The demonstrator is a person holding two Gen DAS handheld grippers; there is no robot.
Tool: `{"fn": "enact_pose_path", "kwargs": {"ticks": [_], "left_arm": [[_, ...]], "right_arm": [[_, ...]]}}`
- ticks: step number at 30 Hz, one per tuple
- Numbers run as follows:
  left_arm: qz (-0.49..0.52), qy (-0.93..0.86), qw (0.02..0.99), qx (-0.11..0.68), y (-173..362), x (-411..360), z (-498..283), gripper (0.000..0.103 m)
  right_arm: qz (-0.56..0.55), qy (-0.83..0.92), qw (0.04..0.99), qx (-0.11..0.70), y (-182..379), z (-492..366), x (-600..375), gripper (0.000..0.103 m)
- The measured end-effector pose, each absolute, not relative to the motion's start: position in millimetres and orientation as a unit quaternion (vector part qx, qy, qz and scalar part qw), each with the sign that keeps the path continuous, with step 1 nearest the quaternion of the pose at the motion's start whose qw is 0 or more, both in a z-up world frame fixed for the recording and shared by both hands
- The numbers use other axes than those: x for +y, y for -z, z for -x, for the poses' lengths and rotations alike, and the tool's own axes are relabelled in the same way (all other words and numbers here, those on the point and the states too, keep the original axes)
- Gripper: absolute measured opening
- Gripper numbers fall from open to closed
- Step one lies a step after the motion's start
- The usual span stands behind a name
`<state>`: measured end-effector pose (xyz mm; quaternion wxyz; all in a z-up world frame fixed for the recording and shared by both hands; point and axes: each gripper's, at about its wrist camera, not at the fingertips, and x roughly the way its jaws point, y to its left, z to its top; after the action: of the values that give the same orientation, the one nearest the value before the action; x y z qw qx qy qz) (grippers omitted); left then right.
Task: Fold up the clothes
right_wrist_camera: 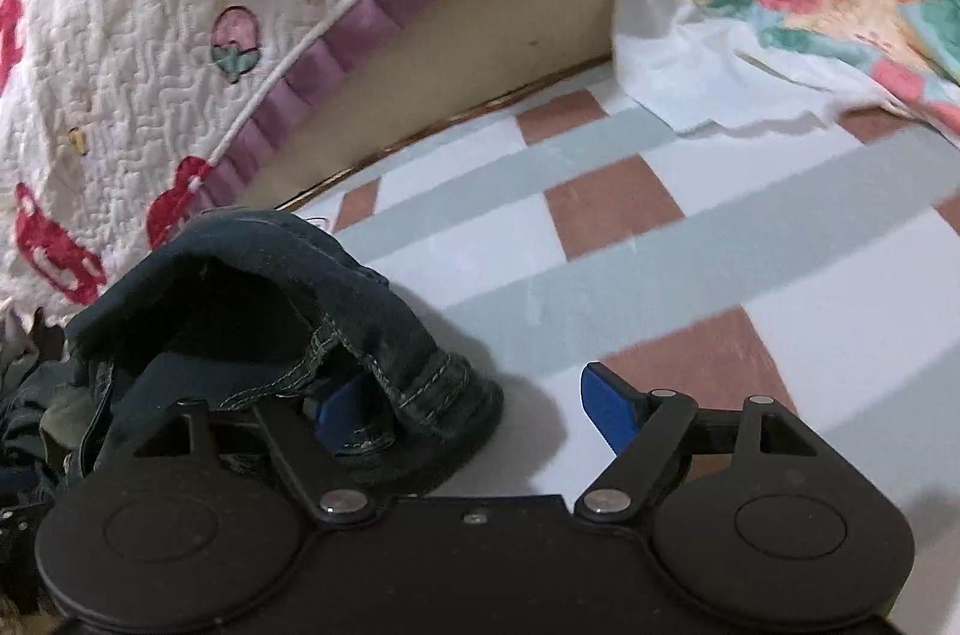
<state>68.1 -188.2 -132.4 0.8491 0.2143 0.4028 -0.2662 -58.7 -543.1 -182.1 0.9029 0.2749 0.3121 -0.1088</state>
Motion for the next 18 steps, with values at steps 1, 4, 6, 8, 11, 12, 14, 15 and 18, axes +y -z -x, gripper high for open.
{"fn": "enact_pose_path", "kwargs": {"ticks": [1,4,6,8,11,12,14,15,18], "left_arm": [[-0.215,0.265,0.844,0.413,137.9,-191.2,-73.0,0.085],[-0.194,0.259,0.846,0.424,149.0,-196.1,-82.7,0.085],[-0.173,0.254,0.852,0.424,154.7,-198.1,-87.6,0.083],[-0.143,0.264,0.851,0.431,157.9,-198.6,-90.5,0.042],[-0.13,0.28,0.844,0.438,151.5,-208.1,-79.9,0.02],[-0.125,0.287,0.845,0.433,146.2,-210.1,-74.2,0.019],[-0.085,0.309,0.853,0.412,127.6,-205.6,-62.9,0.014],[-0.071,0.315,0.856,0.404,116.1,-203.8,-57.6,0.013],[-0.028,0.346,0.856,0.384,76.1,-201.1,-42.1,0.012]], "right_arm": [[-0.272,0.104,0.905,0.312,183.5,56.0,-543.1,0.083],[-0.287,0.079,0.901,0.315,191.8,47.3,-541.9,0.085],[-0.288,0.06,0.9,0.322,194.0,40.6,-536.9,0.085],[-0.252,0.046,0.911,0.324,190.5,34.9,-526.6,0.08],[-0.186,0.029,0.934,0.303,178.3,33.0,-510.9,0.034],[-0.175,0.025,0.94,0.291,172.7,34.5,-508.5,0.026],[-0.161,0.021,0.951,0.261,152.0,41.4,-505.4,0.024],[-0.15,0.021,0.958,0.244,140.2,45.5,-503.7,0.022],[-0.123,0.033,0.974,0.188,88.6,56.0,-506.4,0.02]]}}
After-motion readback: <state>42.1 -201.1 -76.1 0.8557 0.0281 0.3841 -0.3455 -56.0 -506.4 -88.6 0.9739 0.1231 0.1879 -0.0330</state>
